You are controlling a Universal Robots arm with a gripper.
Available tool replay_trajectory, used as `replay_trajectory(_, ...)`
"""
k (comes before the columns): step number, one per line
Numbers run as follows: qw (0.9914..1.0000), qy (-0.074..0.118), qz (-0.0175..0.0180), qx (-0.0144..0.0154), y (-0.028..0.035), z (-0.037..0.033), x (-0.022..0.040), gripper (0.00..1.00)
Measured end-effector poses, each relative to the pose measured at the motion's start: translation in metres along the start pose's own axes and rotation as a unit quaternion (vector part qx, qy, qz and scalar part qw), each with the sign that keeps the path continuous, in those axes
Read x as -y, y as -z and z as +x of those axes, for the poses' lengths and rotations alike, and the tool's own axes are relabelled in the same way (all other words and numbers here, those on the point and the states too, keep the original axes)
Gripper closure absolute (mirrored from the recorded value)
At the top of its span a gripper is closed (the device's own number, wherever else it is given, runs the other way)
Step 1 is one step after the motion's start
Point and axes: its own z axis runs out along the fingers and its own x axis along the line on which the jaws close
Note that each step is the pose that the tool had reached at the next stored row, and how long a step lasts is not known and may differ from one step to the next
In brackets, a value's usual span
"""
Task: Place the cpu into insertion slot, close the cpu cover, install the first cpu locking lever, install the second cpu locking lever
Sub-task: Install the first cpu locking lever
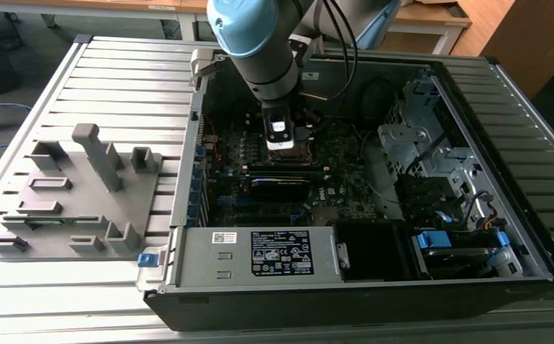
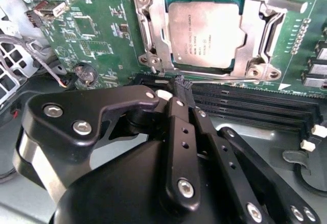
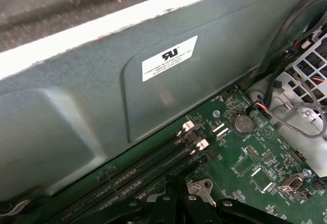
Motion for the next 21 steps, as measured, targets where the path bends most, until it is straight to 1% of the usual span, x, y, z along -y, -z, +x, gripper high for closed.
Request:
replay_trajectory(5, 1.0, 0.0, 0.0001, 0.0, 0.0001, -0.0001, 0.0001, 0.89)
replay_trajectory(10, 1.0, 0.0, 0.0, 0.0, 0.0018, -0.0003, -0.0009, 0.89)
replay_trajectory(16, 1.0, 0.0, 0.0001, 0.0, 0.0003, 0.0029, -0.0051, 0.89)
replay_trajectory(21, 1.0, 0.0, 0.0, 0.0, -0.0004, 0.0041, -0.0066, 0.89)
